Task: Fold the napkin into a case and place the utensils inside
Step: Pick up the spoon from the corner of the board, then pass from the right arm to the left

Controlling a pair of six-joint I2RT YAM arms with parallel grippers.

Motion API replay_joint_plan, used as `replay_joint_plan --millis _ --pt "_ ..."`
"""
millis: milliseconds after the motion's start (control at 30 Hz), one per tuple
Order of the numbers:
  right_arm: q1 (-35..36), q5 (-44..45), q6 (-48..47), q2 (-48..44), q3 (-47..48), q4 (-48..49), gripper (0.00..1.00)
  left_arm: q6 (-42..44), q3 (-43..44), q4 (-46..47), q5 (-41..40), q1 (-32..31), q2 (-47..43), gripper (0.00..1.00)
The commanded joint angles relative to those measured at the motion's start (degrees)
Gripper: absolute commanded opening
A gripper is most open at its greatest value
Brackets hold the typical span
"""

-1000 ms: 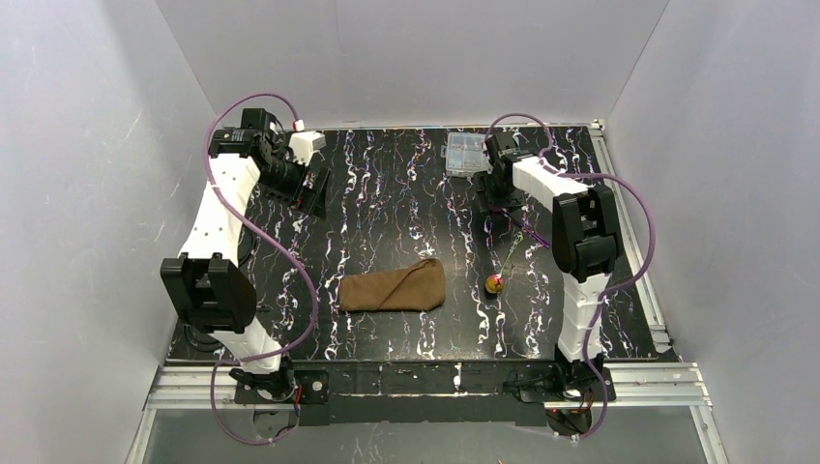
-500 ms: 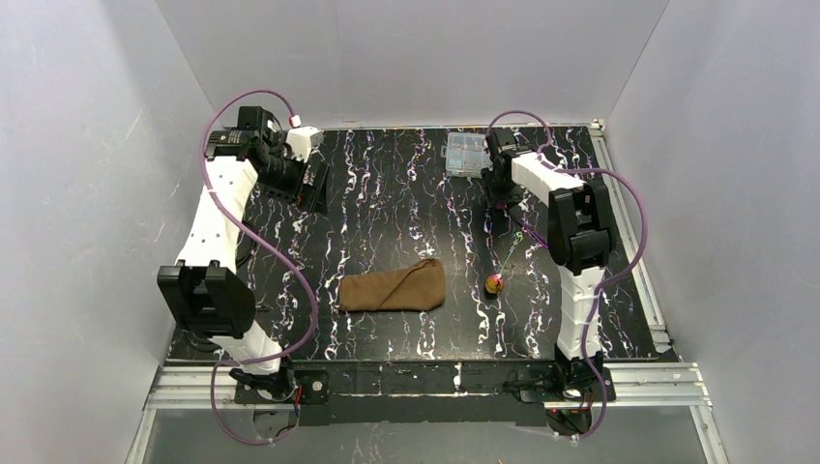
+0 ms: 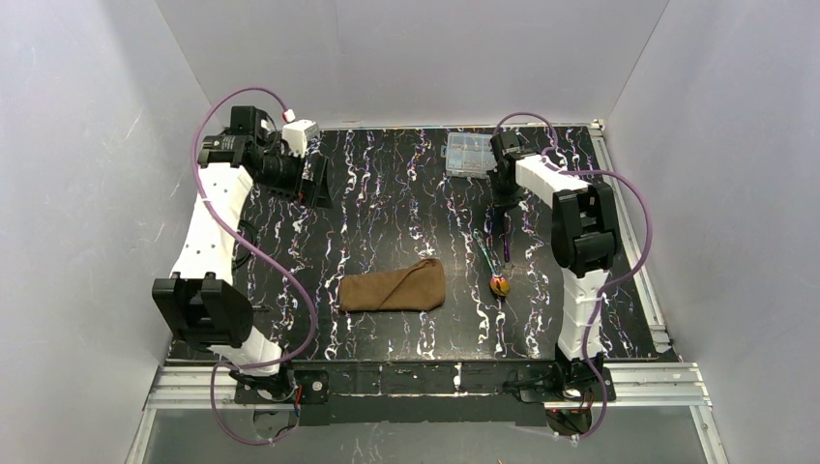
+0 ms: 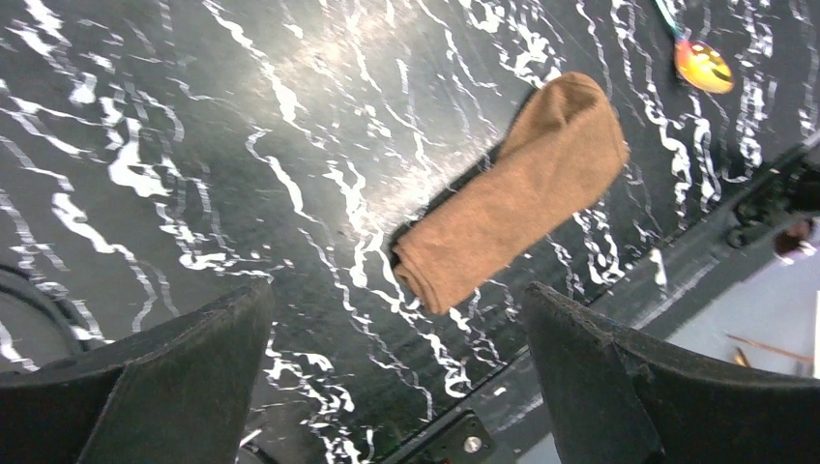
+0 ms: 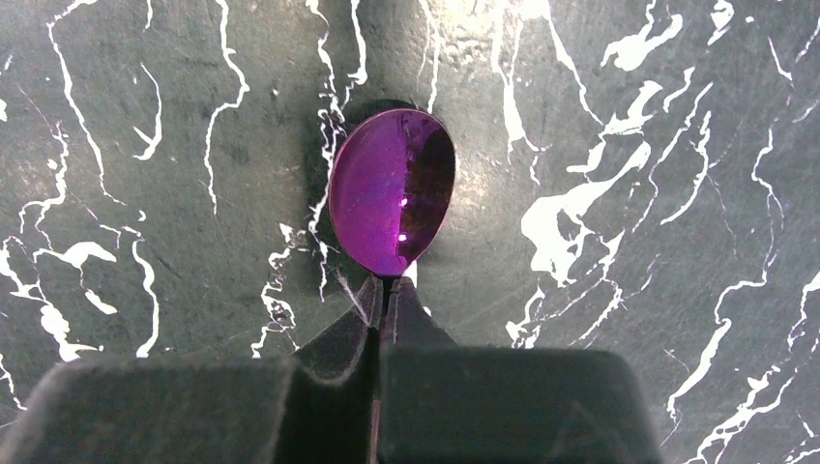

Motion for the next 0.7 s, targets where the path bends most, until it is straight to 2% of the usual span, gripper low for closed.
replay_joint_plan --millis 0,167,333,433,533,667 --pt "-0.37 1.30 2.17 -6.80 -1.97 2.06 0.01 -2.61 -6.06 0.91 9.37 -0.03 -4.50 0.98" --pt "0.25 -4.91 7.29 -13.72 -3.93 4.53 0.01 -2.63 -10.01 3.77 11.38 -5.37 -6.39 0.98" --pt "3.79 -10.16 14.42 -20.39 -2.33 6.17 0.01 -4.23 -11.14 7.55 14.66 -10.87 -6.21 0.99" --pt "6.65 -12.71 22.97 -25.22 -3.23 9.48 0.01 -6.91 -11.49 10.41 15.84 -14.28 -5.49 0.99" --pt "11.09 -12.17 35.24 -29.71 -7.40 17.51 0.01 -10.79 -12.28 15.00 12.90 -18.15 -5.57 0.99" --pt "16.79 -7.88 44.89 -31.67 -9.58 21.64 0.01 -12.79 -12.52 20.23 9.28 -22.04 -5.42 0.98"
